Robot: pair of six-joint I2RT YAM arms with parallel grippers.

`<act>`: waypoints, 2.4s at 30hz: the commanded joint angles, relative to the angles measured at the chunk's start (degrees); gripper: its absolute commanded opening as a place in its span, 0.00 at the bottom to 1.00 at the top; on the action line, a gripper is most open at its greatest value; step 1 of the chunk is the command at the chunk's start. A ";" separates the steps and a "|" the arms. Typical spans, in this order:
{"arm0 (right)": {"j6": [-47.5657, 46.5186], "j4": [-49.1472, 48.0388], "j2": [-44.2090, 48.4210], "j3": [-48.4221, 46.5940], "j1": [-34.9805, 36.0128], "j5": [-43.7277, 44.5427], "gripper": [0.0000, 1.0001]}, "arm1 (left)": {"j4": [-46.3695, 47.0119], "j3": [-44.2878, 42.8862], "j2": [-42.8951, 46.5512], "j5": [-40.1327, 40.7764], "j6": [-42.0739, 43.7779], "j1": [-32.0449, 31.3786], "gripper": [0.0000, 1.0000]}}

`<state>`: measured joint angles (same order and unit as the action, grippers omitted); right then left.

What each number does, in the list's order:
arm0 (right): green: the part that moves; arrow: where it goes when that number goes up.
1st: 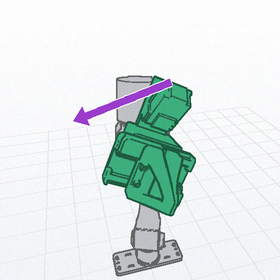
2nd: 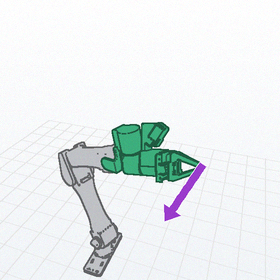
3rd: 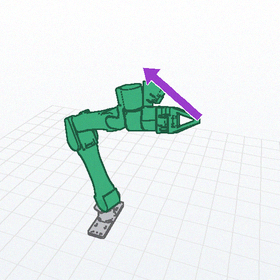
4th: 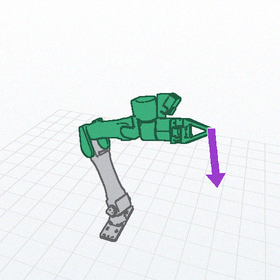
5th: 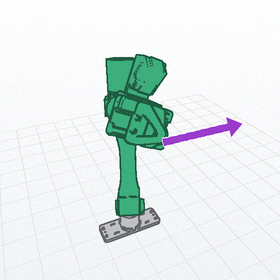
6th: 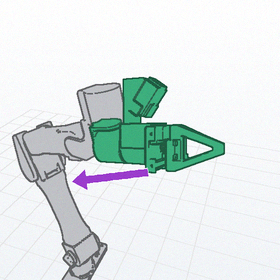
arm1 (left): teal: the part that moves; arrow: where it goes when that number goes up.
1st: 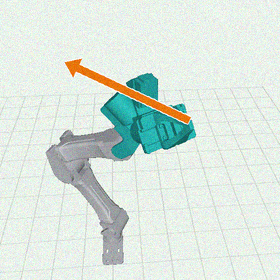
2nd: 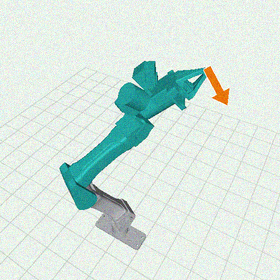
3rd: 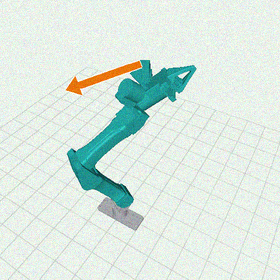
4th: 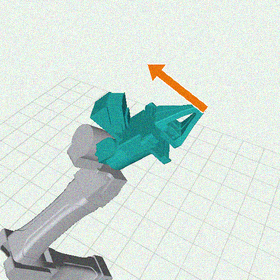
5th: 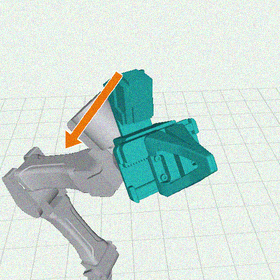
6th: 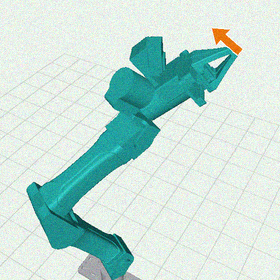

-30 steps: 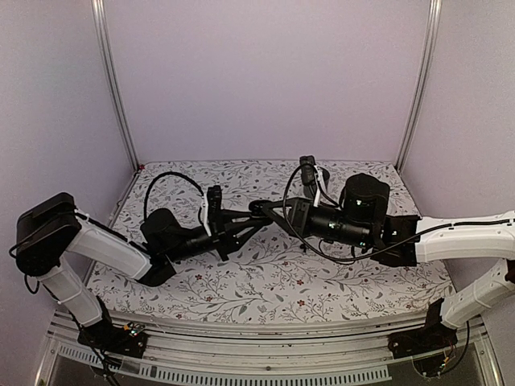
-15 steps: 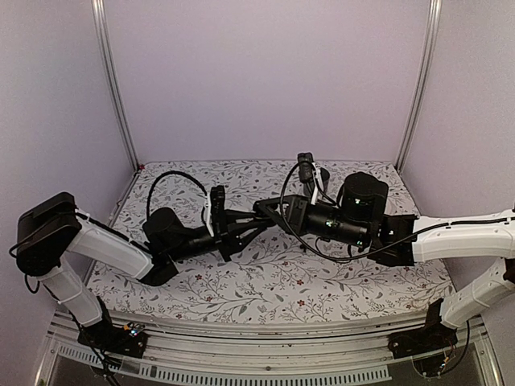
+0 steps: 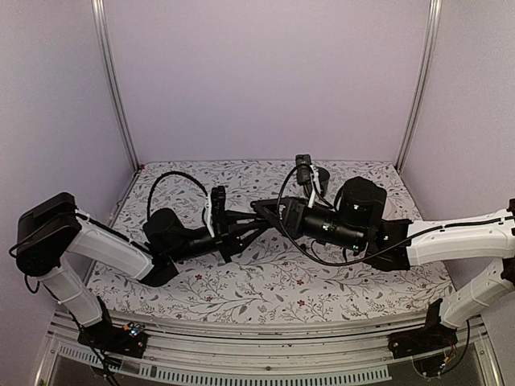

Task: Insert the wireless bluetooth earbuds into the charging case
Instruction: Insert the left earbud into the left side groove of the charging case.

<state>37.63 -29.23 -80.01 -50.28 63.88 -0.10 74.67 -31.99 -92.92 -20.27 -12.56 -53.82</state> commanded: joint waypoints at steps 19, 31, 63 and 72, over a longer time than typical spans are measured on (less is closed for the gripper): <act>-2.18 -5.31 0.15 3.75 1.26 1.98 0.10 | 0.55 -0.97 2.98 0.44 -0.94 -0.76 0.00; -0.50 -5.20 2.46 6.01 1.29 2.83 0.11 | -1.40 -0.60 4.91 1.23 1.03 -0.58 0.00; -5.97 25.35 8.33 -5.17 1.40 -0.41 0.24 | -14.80 2.54 11.76 -1.13 15.24 -0.20 0.00; -6.98 37.81 3.57 -13.87 2.50 1.38 0.30 | -14.65 2.54 11.00 0.21 12.81 -0.14 0.00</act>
<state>32.10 -0.27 -73.21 -60.05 65.45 0.25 60.25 -29.39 -82.02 -20.38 0.86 -53.89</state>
